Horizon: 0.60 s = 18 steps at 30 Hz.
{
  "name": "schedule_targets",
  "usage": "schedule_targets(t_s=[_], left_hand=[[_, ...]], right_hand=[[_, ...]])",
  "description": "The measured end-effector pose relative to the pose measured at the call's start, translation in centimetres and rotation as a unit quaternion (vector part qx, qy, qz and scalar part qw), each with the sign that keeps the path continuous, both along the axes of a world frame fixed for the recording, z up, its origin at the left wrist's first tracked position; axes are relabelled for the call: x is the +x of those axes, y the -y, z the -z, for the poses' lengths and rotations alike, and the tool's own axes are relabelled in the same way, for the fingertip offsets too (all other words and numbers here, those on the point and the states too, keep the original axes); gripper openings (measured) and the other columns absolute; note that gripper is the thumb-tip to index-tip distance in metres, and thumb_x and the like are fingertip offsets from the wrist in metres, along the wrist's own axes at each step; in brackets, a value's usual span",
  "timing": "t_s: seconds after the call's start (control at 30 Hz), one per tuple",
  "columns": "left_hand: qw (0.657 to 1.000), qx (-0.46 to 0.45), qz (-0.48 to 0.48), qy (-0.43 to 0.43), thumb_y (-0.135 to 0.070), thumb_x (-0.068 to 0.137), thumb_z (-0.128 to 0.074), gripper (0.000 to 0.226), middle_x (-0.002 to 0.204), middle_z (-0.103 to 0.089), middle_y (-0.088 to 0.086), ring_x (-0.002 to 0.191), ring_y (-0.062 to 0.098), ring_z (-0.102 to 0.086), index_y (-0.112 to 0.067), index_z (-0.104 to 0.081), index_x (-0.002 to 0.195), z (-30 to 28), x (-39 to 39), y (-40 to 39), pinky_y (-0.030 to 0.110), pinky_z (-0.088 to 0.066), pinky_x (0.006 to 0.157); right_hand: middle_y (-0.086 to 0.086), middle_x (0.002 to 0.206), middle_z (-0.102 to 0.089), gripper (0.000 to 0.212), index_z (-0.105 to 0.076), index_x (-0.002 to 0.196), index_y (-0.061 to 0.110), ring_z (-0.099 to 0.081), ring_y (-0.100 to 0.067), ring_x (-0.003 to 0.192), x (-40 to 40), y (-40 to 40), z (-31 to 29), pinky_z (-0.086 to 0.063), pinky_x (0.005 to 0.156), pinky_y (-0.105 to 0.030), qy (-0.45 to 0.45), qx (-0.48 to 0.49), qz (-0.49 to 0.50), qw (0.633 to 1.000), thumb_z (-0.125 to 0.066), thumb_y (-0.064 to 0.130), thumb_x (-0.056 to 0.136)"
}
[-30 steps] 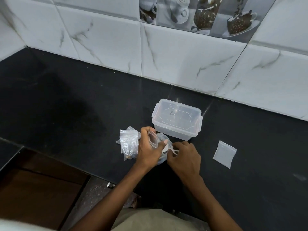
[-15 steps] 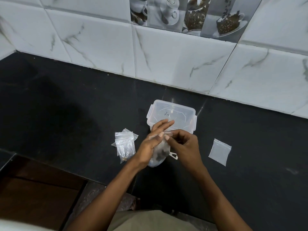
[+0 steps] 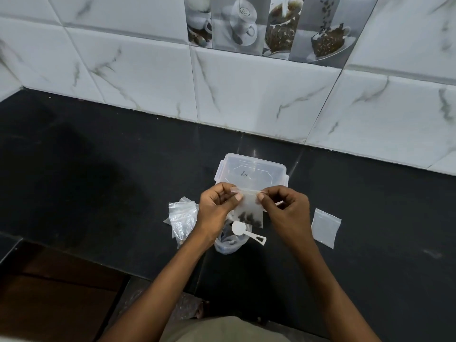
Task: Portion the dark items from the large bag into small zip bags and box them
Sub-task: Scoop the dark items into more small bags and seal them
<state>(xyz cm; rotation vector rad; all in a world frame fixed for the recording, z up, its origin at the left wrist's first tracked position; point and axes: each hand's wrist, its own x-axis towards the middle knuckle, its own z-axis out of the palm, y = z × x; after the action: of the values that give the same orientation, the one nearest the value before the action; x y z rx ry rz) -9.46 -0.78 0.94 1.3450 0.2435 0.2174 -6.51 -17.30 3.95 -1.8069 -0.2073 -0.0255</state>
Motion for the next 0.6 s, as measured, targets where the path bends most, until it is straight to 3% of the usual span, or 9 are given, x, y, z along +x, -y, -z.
schedule_targets(t_s=[0.13,0.23,0.47,0.6], left_hand=[[1.000,-0.003,0.003,0.010,0.003,0.088,-0.071,0.009,0.077,-0.065,0.001,0.072,0.007,-0.064,-0.002,-0.065,0.086,-0.14,0.19,0.29,0.022,-0.054,0.071],[1.000,-0.003,0.011,0.017,-0.009,0.080,-0.075,0.013,0.077,-0.067,0.003,0.074,0.012,-0.064,-0.003,-0.066,0.086,-0.28,0.11,0.45,0.024,-0.055,0.071],[0.998,0.056,-0.010,0.005,-0.017,0.077,-0.074,0.010,0.076,-0.068,0.004,0.074,0.019,-0.064,-0.009,-0.069,0.081,-0.60,0.19,0.81,0.033,-0.055,0.070],[0.996,0.087,-0.014,0.003,-0.003,0.079,-0.076,0.008,0.073,-0.068,0.002,0.070,0.014,-0.064,-0.009,-0.071,0.077,-0.80,0.31,0.59,0.025,-0.054,0.066]], right_hand=[[0.007,0.076,-0.071,0.012,-0.073,0.081,0.017,-0.066,-0.009,0.068,-0.03,-0.01,0.13,-0.048,0.058,-0.016,0.030,-0.041,0.017,0.999,-0.074,0.008,0.088],[0.009,0.075,-0.069,0.013,-0.072,0.080,0.015,-0.064,-0.006,0.069,-0.07,0.09,0.07,-0.044,0.059,-0.011,0.067,-0.066,0.029,0.995,-0.073,0.005,0.087],[0.008,0.077,-0.068,0.007,-0.072,0.083,0.012,-0.063,-0.009,0.072,-0.13,0.33,0.14,-0.046,0.059,-0.011,0.101,-0.082,0.022,0.991,-0.075,0.006,0.087],[0.010,0.083,-0.069,0.005,-0.072,0.087,0.017,-0.065,-0.011,0.076,0.13,0.42,0.38,-0.050,0.061,-0.016,0.107,-0.107,-0.026,0.988,-0.076,0.015,0.087]])
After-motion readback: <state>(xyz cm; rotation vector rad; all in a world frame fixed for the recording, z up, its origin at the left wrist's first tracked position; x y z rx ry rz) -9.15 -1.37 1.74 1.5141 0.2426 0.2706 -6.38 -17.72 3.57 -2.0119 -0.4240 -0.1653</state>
